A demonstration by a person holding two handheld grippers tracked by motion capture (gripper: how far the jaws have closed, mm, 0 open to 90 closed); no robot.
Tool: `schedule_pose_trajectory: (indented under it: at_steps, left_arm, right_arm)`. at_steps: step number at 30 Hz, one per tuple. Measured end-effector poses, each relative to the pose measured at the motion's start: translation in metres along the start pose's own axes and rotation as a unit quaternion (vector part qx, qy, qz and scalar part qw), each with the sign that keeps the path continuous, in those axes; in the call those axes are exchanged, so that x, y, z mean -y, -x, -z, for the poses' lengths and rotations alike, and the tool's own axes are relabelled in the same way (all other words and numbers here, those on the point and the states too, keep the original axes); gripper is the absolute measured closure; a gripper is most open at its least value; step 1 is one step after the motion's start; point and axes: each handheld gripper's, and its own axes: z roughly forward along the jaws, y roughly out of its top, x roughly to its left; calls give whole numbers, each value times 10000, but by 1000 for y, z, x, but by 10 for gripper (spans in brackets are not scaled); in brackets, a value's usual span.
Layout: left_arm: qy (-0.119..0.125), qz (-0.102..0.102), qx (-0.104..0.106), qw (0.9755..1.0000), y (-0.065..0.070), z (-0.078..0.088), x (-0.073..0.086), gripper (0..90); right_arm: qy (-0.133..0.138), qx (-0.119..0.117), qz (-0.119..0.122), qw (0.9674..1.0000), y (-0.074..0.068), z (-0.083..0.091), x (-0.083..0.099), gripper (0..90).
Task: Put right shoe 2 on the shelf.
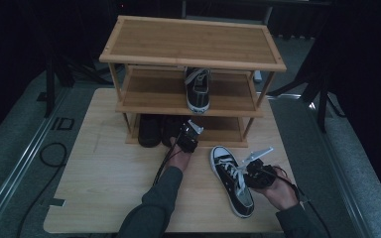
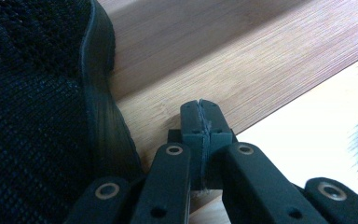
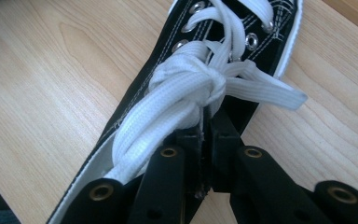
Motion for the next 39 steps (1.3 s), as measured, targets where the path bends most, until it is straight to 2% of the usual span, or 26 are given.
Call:
schedule_pose_trajectory:
  at_steps: [8,14,19,24,25,32,39]
  left_arm:
    - [6,22,-8,10000,0,0,0,896]
    - [12,27,-5,10000,0,0,0,896]
    - [12,-8,-36,10000,0,0,0,896]
    - [13,-4,-37,10000,0,0,0,896]
    - [15,-4,-38,10000,0,0,0,896]
    - [21,30,-8,10000,0,0,1,896]
    - [22,32,-9,10000,0,0,1,896]
  right_arm:
    - [105,-36,-41,9999,9,4,0,882]
    - [156,-41,60,9999,14,5,-1,883]
    - [197,-91,339,9992,17,6,-2,883]
    - [212,-90,425,9988,20,7,-4,883]
    - [300,-134,536,9980,21,8,-5,883]
    - [347,-333,669,9966,30,9,-8,883]
    - [350,-413,844,9950,34,11,-12,883]
